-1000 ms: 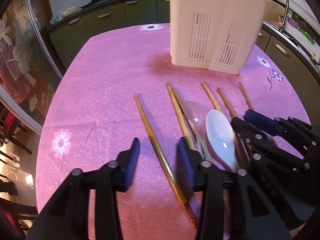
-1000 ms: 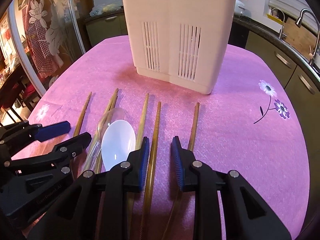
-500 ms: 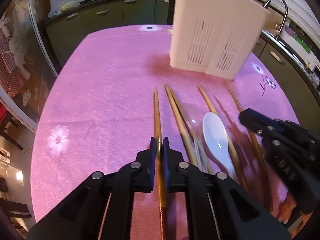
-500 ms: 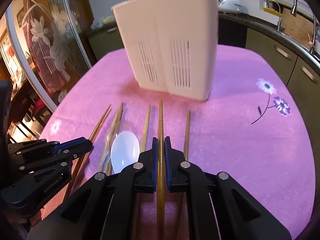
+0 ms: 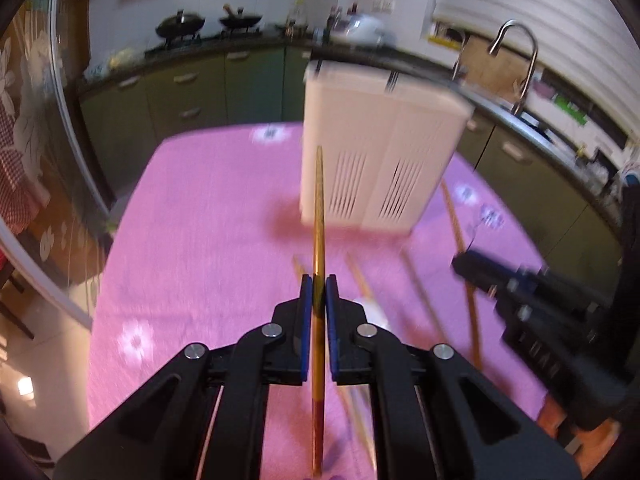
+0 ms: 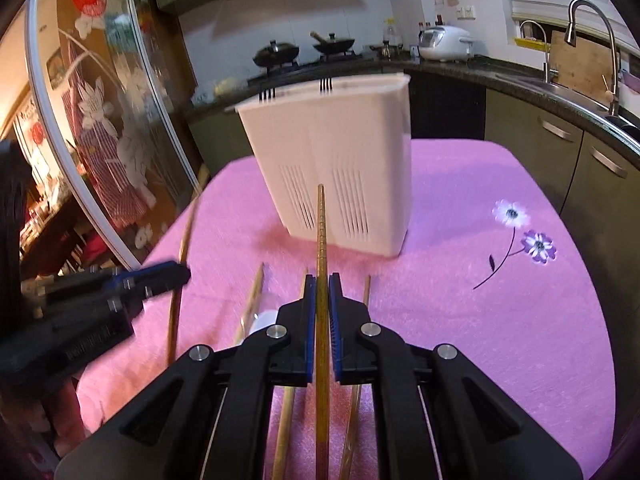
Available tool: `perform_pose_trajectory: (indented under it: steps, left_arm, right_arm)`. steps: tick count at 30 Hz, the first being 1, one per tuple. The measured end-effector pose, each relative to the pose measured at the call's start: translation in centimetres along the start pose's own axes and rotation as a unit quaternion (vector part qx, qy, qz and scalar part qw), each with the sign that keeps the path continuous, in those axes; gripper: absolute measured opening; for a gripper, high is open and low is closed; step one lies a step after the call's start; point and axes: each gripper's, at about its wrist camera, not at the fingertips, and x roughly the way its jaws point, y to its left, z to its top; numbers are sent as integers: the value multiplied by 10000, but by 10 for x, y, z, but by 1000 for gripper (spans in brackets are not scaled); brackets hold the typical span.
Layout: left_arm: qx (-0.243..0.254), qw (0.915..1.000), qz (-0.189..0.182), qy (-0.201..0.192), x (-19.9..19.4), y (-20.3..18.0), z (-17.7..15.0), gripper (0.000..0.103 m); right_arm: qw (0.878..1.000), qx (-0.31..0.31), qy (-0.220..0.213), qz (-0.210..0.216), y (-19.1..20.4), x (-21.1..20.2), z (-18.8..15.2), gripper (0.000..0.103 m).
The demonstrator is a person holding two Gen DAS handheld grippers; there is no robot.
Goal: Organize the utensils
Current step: 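Lift both chopsticks and drop them into the white caddy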
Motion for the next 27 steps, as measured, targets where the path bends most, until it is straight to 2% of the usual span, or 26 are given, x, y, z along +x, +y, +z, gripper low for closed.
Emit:
perform_pose_trajectory:
  steps: [8,16,27]
  left_arm:
    - [279,9971,-145,-692,-36,-21,68,7]
    - [542,9935,-211,-974,-56,-42,108,7]
    - [676,9885,-156,-1345,-76,-51,169,7]
  right_arm:
    - [9996,43,-285,77,-4,-28,10,7]
    - [9981,146,-400,442,-9,-49,17,7]
    - [9970,227,-452,586,-12,-63,20,7]
